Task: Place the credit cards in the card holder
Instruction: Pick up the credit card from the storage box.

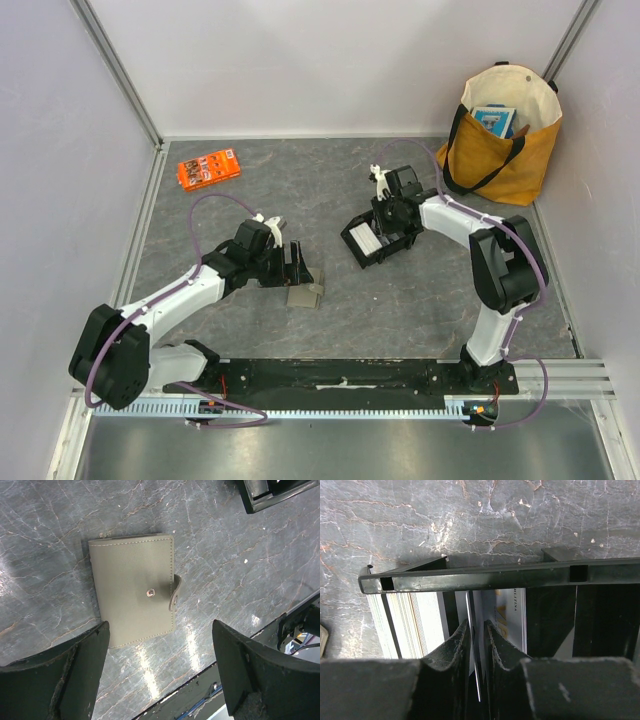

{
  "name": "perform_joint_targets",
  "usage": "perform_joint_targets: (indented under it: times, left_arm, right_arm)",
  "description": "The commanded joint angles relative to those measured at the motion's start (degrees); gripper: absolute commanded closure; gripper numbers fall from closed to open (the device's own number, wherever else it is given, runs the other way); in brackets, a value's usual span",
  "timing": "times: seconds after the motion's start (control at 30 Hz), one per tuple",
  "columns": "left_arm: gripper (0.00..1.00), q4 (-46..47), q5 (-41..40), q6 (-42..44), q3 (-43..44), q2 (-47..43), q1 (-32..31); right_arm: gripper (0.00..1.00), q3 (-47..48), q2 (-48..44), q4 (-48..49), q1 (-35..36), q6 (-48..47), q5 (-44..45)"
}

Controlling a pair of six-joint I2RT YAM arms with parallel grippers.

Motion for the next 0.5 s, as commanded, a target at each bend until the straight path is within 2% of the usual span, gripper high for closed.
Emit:
perform_joint_targets:
  times: [0.0, 0.1, 0.17, 0.47]
  left_arm:
    - [0.11, 2.0, 1.4, 0.7, 1.8, -0.2, -0.1]
    - [0.11, 1.7, 1.0, 0.6, 1.5, -0.7, -0.1]
    - [0.11, 1.5, 0.8, 0.6, 1.3, -1.2, -0.1]
    - [0.1, 0.0, -1.9, -0.1, 0.8, -5.1, -0.1]
  right_arm:
    - [0.78, 1.7, 0.4, -1.5, 2.0, -1.9, 3.2]
    - [0.87, 1.8, -1.0, -1.8, 2.8, -2.2, 5.0]
    - [1.0, 2.0, -2.5, -1.7, 2.9, -2.2, 5.1]
    - [1.0, 4.8, -11.9, -3.9, 2.9, -1.8, 6.3]
